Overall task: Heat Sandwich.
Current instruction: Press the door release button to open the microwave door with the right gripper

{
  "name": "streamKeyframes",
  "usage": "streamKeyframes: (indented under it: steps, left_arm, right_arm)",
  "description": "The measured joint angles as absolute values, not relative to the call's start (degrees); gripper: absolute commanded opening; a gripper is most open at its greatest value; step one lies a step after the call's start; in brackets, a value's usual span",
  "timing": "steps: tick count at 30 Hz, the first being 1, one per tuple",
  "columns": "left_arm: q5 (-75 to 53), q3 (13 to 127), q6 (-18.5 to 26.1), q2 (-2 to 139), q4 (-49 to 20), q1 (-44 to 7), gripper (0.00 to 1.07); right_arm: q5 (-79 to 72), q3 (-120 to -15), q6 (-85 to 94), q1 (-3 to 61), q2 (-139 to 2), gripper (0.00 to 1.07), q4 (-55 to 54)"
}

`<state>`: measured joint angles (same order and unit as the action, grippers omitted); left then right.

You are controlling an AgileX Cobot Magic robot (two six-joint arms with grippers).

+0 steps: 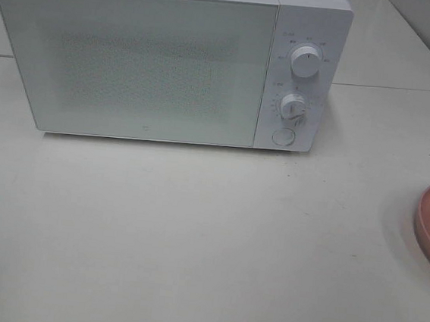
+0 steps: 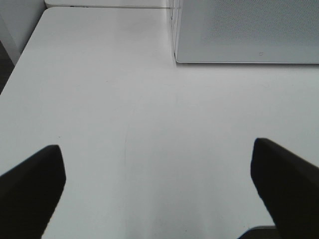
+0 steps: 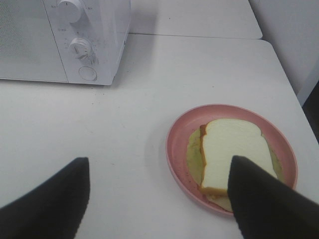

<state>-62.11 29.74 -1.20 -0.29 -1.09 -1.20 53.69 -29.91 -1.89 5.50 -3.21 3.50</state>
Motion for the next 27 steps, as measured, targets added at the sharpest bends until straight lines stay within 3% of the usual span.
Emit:
streamKeyframes:
  steps: [27]
  left_arm:
    - [-62.11, 29.74, -1.20, -0.29, -1.09, -1.20, 0.96]
  right_arm:
    - [34.21, -30.19, -1.89, 5.50, -29.11, 0.74, 3.50]
